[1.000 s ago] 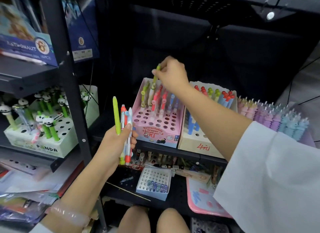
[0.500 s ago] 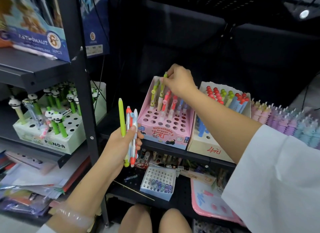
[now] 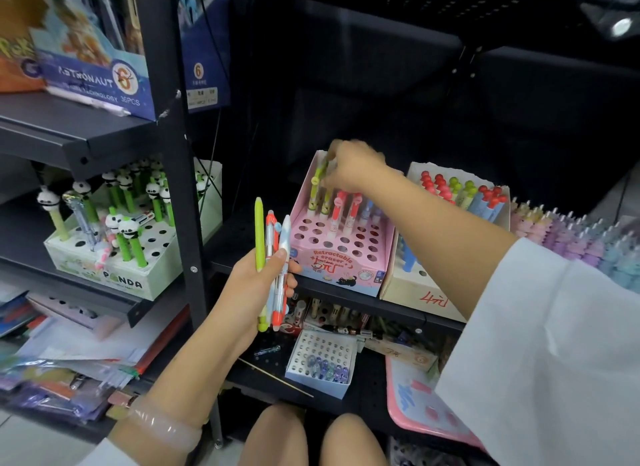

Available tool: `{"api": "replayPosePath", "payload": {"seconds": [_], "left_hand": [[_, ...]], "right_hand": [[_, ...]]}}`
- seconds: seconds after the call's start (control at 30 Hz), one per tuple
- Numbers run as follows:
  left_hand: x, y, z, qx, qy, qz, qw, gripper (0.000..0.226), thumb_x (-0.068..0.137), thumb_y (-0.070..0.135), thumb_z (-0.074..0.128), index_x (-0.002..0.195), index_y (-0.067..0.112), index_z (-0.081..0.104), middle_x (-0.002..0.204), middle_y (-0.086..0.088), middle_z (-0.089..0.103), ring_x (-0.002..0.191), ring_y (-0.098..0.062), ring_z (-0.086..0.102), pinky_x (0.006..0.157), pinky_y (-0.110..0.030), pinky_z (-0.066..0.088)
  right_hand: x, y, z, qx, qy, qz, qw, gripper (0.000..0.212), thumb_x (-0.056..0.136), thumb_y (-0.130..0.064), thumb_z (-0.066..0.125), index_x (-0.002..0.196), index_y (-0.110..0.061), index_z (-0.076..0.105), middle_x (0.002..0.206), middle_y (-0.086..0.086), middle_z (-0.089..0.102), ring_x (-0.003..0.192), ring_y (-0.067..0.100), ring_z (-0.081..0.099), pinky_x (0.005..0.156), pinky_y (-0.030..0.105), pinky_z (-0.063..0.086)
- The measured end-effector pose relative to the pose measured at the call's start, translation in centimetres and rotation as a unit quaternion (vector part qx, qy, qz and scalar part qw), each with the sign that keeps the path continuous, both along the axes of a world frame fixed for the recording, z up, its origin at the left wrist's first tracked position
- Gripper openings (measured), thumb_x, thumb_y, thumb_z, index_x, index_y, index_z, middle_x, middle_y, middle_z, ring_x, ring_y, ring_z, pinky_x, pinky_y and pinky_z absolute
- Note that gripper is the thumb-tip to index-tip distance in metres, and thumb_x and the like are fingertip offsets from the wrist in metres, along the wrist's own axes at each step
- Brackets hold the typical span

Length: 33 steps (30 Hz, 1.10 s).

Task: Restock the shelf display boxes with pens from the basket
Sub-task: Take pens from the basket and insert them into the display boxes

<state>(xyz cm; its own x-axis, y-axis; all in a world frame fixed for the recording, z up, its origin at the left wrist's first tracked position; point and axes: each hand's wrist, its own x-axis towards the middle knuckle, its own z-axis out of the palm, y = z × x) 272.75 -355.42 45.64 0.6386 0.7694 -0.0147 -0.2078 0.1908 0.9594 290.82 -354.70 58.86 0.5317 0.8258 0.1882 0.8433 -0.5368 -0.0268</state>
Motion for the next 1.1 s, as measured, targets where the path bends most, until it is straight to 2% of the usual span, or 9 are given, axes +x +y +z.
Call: {"api": "replayPosePath", "payload": {"seconds": [0.1,0.23,0.43,0.53,0.63,0.77,0.83,0.93,1.1], "left_hand": [[-0.2,0.1,0.1,-0.001,0.013,-0.004,1.000,0.020,0.095,0.026,0.050,0.100,0.011,0.062,0.066,0.006,0.066,0.056,-0.006,0.056,0.050,-0.021,0.048],[0.0,-0.2,0.2,0.004,0.022,-0.022,1.000,0.016,0.094,0.024,0.052,0.092,0.014,0.065,0.070,0.000,0.065,0.056,-0.009,0.055,0.059,-0.028,0.048],[0.1,-0.8,0.3,0.031,0.057,-0.079,0.995,0.012,0.095,0.014,0.050,0.097,0.013,0.062,0.068,0.002,0.066,0.055,-0.007,0.054,0.053,-0.023,0.047],[-0.6,-0.6,0.0,0.035,0.073,-0.105,0.991,0.011,0.093,0.009,0.050,0.096,0.009,0.060,0.069,-0.001,0.063,0.054,-0.010,0.051,0.050,-0.022,0.045],[-1.1,-0.1,-0.4,0.037,0.081,-0.085,0.992,0.010,0.093,0.011,0.050,0.093,0.008,0.059,0.066,-0.004,0.056,0.052,-0.011,0.047,0.050,-0.024,0.041],[-0.6,0.3,-0.7,-0.009,0.021,0.000,1.000,0.007,0.091,0.009,0.055,0.095,0.011,0.060,0.051,0.005,0.046,0.043,-0.007,0.041,0.040,-0.018,0.036],[-0.3,0.2,-0.4,-0.016,-0.016,0.038,0.999,0.005,0.088,0.010,0.060,0.092,0.012,0.060,0.046,0.006,0.043,0.039,-0.006,0.038,0.037,-0.017,0.034],[0.4,-0.1,0.7,-0.018,-0.077,0.067,0.995,0.005,0.087,0.014,0.062,0.092,0.014,0.062,0.047,0.008,0.044,0.041,-0.005,0.038,0.038,-0.016,0.034],[1.2,0.0,2.1,-0.011,-0.070,0.118,0.991,0.012,0.089,0.020,0.060,0.081,0.012,0.057,0.044,0.005,0.043,0.039,-0.008,0.039,0.039,-0.021,0.036]], "right_hand": [[-1.6,-1.0,-0.2,0.068,-0.043,0.147,0.986,0.035,0.088,-0.026,0.057,0.123,-0.023,0.054,0.125,0.005,0.051,0.119,0.025,0.045,0.096,0.038,0.034],[-4.5,-2.6,-0.9,-0.060,0.007,0.413,0.908,0.034,0.092,-0.021,0.056,0.126,-0.024,0.058,0.135,0.000,0.049,0.128,0.014,0.038,0.103,0.023,0.023],[-4.5,-3.3,-0.9,-0.158,-0.063,0.432,0.886,0.022,0.094,-0.019,0.053,0.110,-0.020,0.067,0.110,-0.006,0.062,0.105,0.009,0.049,0.093,0.027,0.038],[-3.2,-4.1,0.3,-0.139,-0.066,0.411,0.899,0.023,0.094,-0.020,0.052,0.112,-0.018,0.067,0.108,-0.003,0.058,0.097,0.005,0.042,0.085,0.016,0.032],[-1.9,-5.1,1.5,-0.085,-0.027,0.363,0.927,0.021,0.093,-0.021,0.054,0.108,-0.016,0.068,0.097,-0.005,0.055,0.087,0.002,0.049,0.074,0.008,0.029],[-1.6,-6.1,0.5,0.047,0.101,0.255,0.961,0.019,0.093,-0.020,0.053,0.102,-0.015,0.069,0.086,-0.005,0.061,0.062,0.002,0.048,0.055,0.007,0.036],[-2.3,-6.3,-1.0,0.112,0.208,0.202,0.950,0.020,0.095,-0.019,0.051,0.097,-0.011,0.068,0.072,-0.006,0.058,0.053,0.004,0.045,0.049,0.010,0.036],[-3.9,-6.8,-3.6,0.157,0.382,0.150,0.898,0.019,0.097,-0.015,0.046,0.091,-0.009,0.063,0.074,0.000,0.060,0.061,0.009,0.053,0.056,0.020,0.045],[-6.8,-7.8,-7.3,0.144,0.579,0.157,0.787,0.019,0.099,-0.012,0.042,0.087,-0.008,0.056,0.074,0.003,0.061,0.055,0.002,0.059,0.057,0.013,0.051]]}}
